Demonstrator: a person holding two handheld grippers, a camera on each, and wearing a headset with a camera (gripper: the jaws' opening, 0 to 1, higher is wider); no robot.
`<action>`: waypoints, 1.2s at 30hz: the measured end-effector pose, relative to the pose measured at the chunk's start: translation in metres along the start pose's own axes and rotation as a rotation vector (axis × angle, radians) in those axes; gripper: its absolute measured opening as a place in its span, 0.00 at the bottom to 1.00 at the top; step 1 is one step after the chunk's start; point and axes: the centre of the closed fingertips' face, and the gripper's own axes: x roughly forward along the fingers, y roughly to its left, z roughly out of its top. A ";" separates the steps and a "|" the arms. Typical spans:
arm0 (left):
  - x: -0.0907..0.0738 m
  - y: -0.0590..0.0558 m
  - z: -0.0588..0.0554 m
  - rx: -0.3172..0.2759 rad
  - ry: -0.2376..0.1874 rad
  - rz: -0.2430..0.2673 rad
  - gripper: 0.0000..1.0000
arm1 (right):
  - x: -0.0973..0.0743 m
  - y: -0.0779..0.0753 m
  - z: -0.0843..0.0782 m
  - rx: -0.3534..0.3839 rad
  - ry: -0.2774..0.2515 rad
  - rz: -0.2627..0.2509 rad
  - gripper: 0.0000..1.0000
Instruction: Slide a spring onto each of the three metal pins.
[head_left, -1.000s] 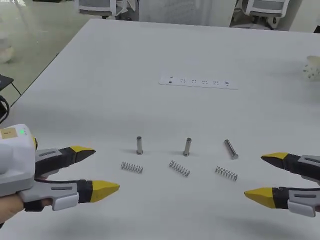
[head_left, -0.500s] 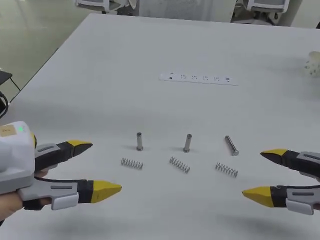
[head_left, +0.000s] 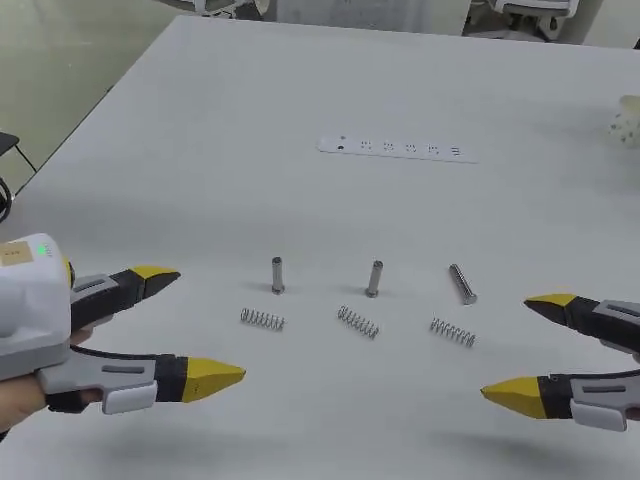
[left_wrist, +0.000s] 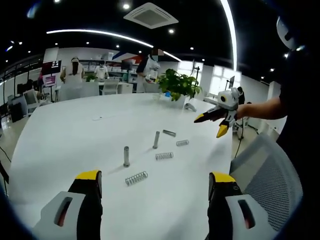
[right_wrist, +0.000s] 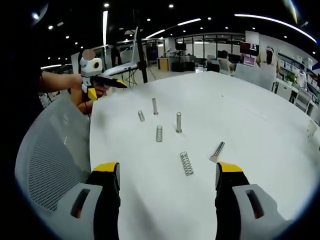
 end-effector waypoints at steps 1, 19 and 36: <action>0.000 0.000 0.000 0.001 0.002 -0.001 0.85 | 0.000 0.000 -0.001 0.001 0.002 -0.001 0.78; 0.000 0.002 0.000 -0.018 -0.013 0.001 0.88 | 0.002 -0.004 -0.004 0.007 0.024 -0.002 0.76; 0.000 0.005 -0.006 -0.028 0.001 0.003 0.91 | 0.009 -0.018 -0.004 0.034 0.066 -0.015 0.75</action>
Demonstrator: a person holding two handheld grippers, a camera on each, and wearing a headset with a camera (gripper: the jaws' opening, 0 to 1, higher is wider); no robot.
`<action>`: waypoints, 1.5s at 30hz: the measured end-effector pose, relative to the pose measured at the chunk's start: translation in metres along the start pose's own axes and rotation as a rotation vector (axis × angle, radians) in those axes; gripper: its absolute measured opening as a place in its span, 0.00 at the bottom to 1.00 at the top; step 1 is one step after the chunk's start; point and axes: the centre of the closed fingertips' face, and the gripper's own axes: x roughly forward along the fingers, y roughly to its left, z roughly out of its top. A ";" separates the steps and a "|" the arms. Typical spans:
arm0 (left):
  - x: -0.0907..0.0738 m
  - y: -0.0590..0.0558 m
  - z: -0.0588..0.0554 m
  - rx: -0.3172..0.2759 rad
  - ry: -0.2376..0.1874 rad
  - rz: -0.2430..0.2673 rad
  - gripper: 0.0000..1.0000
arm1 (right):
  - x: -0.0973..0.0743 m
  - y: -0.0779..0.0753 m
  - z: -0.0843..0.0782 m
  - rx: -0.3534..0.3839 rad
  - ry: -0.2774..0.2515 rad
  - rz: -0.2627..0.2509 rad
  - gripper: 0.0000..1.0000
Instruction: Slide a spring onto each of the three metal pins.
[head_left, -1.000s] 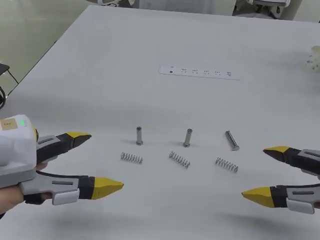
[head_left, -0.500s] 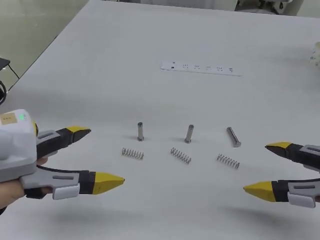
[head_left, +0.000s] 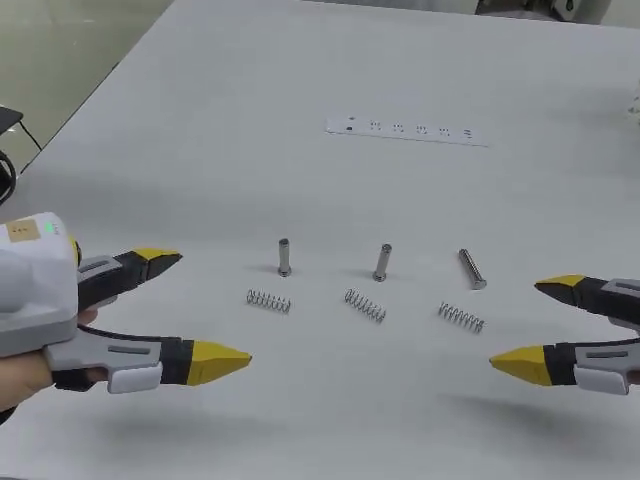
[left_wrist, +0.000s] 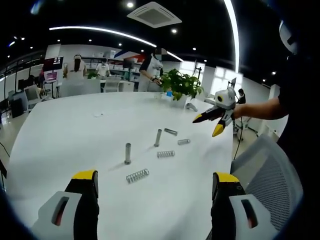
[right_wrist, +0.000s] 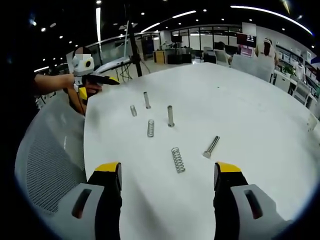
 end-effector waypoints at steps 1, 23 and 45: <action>0.000 0.000 0.001 0.001 -0.004 0.000 0.91 | 0.001 -0.002 0.001 -0.004 0.003 -0.002 0.75; 0.004 0.000 -0.001 0.017 -0.010 -0.017 0.98 | 0.023 -0.031 0.019 0.015 0.043 -0.013 0.69; 0.002 0.002 0.000 0.025 -0.013 -0.009 0.97 | 0.059 -0.073 0.027 0.058 0.165 -0.081 0.50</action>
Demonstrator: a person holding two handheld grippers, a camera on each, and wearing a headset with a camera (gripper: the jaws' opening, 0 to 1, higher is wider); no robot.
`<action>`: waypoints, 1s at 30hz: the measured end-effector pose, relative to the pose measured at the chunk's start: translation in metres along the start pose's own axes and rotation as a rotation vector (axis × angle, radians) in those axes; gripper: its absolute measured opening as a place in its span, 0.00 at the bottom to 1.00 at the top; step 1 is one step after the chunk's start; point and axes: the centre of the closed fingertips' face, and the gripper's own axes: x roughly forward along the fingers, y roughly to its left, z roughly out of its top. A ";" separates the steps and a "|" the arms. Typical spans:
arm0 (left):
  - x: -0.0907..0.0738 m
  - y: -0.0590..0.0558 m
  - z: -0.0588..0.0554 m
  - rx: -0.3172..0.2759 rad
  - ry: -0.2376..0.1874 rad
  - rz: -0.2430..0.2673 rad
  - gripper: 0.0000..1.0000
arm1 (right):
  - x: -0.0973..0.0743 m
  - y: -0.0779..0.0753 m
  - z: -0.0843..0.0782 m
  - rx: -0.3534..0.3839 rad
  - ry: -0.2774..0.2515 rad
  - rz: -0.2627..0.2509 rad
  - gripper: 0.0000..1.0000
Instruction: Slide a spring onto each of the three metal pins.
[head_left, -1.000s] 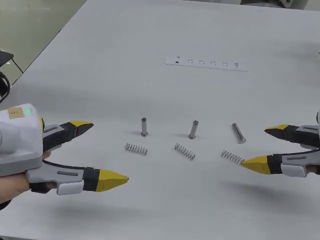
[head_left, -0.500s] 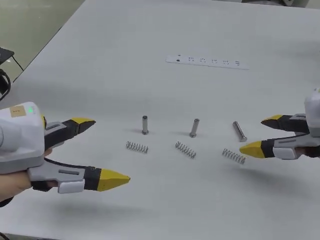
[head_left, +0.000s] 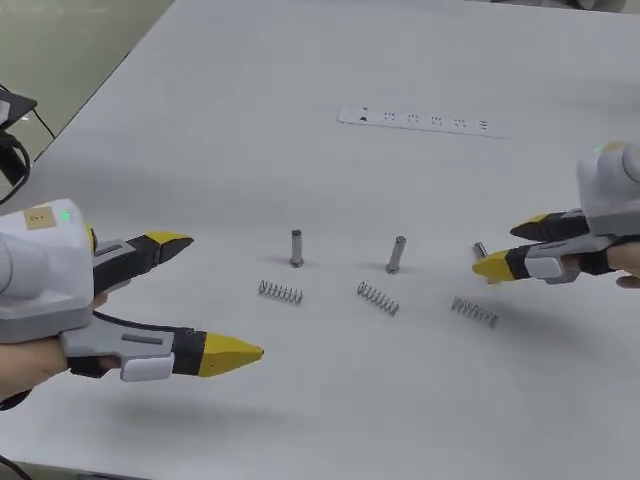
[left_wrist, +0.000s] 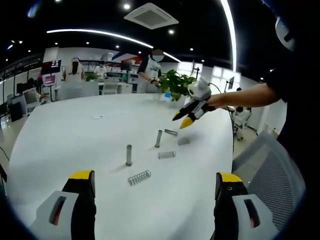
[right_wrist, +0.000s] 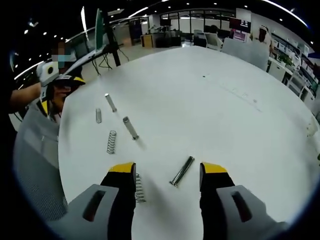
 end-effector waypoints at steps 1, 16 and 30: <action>0.000 0.000 0.000 -0.001 0.001 0.000 0.97 | 0.001 -0.001 0.000 0.008 0.002 -0.004 0.49; -0.002 0.001 0.001 0.008 0.012 -0.002 0.97 | 0.019 -0.025 -0.001 0.152 0.052 -0.041 0.31; -0.001 0.001 0.001 0.007 0.019 -0.004 0.97 | 0.034 -0.032 -0.017 0.246 0.116 -0.056 0.21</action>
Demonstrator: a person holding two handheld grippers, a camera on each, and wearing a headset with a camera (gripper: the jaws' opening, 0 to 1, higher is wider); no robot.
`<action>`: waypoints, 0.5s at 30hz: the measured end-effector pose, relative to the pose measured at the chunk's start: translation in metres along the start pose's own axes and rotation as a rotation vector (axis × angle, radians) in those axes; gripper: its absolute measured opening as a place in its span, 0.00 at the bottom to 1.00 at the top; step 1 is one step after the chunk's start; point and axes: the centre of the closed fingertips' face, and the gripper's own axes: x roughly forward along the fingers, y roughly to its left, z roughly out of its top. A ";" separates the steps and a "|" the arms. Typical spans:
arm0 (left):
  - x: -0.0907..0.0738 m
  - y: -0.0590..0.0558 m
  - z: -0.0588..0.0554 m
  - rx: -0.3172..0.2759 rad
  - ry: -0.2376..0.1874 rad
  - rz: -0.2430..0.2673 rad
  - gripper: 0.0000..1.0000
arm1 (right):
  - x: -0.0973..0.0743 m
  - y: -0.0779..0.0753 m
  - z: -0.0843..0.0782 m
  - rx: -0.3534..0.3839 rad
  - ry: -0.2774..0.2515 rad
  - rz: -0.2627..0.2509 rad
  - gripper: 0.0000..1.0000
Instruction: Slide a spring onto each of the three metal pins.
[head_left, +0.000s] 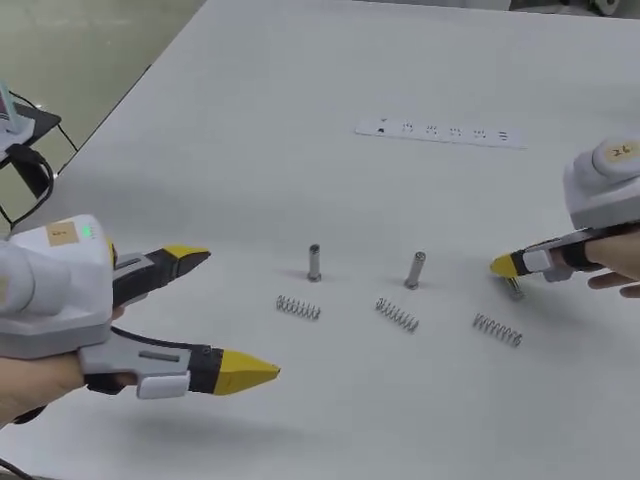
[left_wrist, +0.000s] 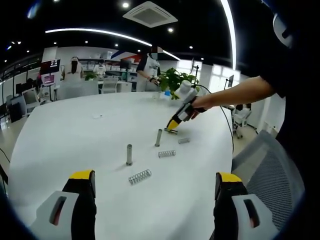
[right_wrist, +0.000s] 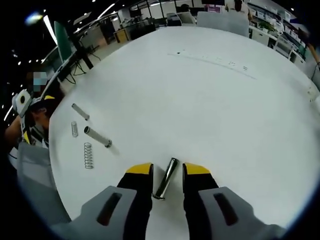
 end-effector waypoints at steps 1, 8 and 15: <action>0.000 0.000 0.000 -0.001 -0.001 -0.001 0.97 | 0.001 -0.001 0.000 0.006 0.004 -0.004 0.21; 0.000 0.001 0.001 -0.005 -0.005 0.002 0.96 | 0.006 -0.005 -0.004 0.009 0.021 -0.017 0.14; -0.001 0.004 0.001 -0.010 -0.008 0.012 0.96 | 0.006 -0.003 -0.002 -0.023 0.033 -0.034 0.09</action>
